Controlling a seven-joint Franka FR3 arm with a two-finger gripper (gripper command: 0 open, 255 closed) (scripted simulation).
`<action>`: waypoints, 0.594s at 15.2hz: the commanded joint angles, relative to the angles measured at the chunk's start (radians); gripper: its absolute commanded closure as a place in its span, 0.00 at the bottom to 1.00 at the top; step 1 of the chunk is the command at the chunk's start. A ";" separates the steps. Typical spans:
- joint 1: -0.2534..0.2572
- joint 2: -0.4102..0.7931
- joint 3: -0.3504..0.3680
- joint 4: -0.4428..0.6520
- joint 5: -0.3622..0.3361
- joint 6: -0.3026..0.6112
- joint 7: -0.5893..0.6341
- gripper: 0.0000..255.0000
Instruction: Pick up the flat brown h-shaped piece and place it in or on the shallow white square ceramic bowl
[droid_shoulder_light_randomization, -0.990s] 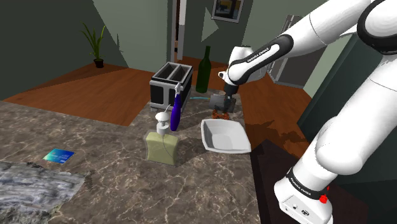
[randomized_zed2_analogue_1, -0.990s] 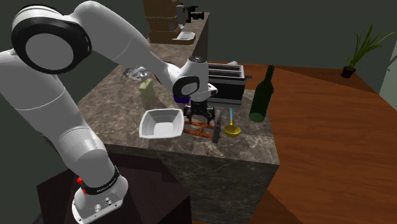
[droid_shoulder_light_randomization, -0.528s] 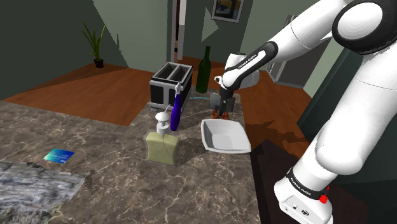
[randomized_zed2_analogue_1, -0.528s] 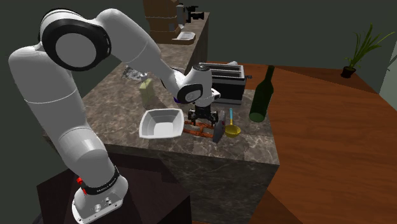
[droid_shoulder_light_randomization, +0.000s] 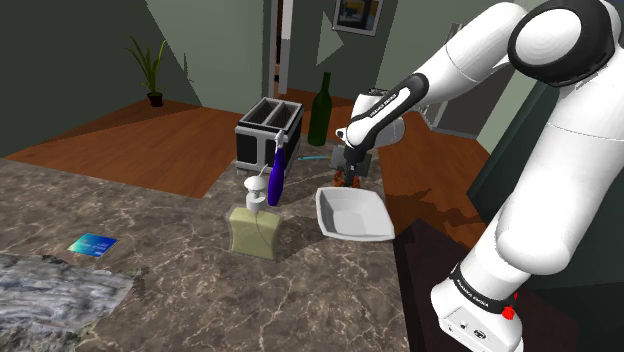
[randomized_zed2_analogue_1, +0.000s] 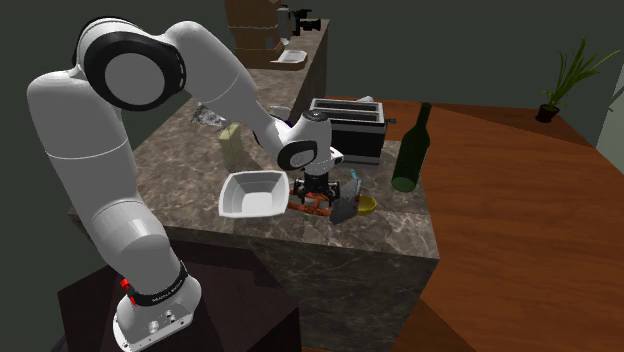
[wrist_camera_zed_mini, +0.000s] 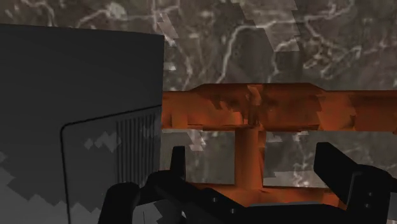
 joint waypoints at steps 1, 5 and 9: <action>0.000 0.000 0.000 -0.001 0.000 0.000 0.000 0.00; 0.000 0.000 0.000 -0.001 0.000 0.000 0.000 1.00; 0.000 0.000 0.000 -0.001 0.000 0.001 0.000 1.00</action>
